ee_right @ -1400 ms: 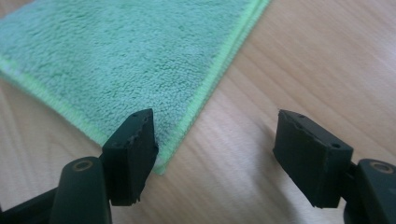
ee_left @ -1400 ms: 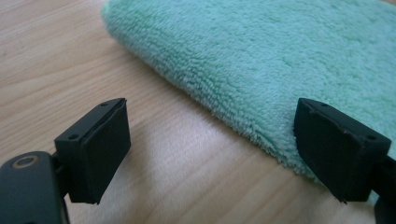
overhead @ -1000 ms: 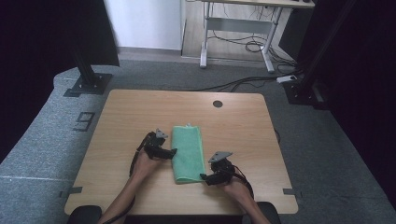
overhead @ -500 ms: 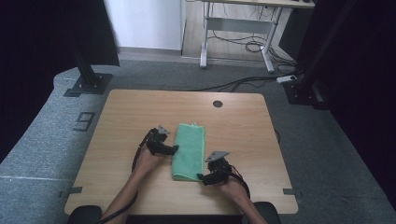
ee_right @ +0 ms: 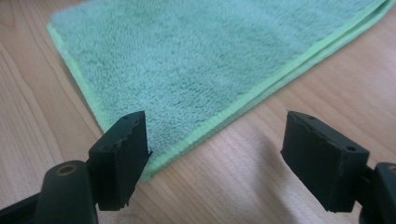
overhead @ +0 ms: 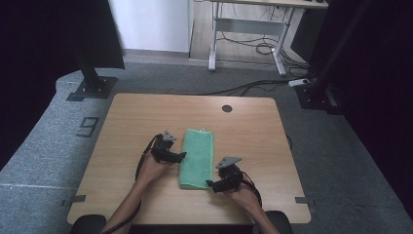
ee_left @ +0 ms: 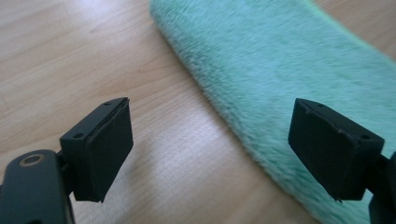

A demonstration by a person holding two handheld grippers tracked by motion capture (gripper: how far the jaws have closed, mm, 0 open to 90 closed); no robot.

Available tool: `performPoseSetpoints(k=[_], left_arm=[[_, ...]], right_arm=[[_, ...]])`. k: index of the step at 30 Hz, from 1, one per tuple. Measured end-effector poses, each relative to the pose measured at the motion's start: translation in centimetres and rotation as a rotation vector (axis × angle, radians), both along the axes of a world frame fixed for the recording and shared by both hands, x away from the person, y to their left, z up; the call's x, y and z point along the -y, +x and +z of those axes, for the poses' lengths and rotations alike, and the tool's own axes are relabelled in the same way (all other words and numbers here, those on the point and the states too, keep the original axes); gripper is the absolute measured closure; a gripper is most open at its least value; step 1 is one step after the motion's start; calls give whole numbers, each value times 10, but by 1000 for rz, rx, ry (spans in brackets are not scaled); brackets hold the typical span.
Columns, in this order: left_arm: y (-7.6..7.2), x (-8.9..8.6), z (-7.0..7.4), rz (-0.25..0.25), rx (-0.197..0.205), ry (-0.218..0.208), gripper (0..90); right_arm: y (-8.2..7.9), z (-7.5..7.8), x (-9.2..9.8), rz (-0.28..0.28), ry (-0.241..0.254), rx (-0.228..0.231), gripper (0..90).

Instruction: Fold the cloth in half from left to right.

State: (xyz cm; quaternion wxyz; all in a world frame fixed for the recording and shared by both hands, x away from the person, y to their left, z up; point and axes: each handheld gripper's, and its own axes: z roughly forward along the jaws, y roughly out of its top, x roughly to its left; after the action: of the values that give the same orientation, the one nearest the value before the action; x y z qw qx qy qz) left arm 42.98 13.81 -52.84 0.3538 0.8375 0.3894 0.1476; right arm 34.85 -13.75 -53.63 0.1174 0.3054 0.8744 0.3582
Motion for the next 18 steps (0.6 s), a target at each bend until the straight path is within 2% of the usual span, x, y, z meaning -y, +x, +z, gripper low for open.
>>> performPoseSetpoints(k=[6,8,15,18], left_arm=[[-19,-11,16,-21,24,-13,138],[-25,-16,19,-24,26,-14,137],[-46,-37,22,-22,33,12,110],[-53,-46,21,-14,33,30,96]], right_arm=[[1,9,11,-29,35,11,191],[2,12,16,-42,42,9,152],[5,15,33,-79,46,-1,129],[5,16,41,-109,32,8,94]])
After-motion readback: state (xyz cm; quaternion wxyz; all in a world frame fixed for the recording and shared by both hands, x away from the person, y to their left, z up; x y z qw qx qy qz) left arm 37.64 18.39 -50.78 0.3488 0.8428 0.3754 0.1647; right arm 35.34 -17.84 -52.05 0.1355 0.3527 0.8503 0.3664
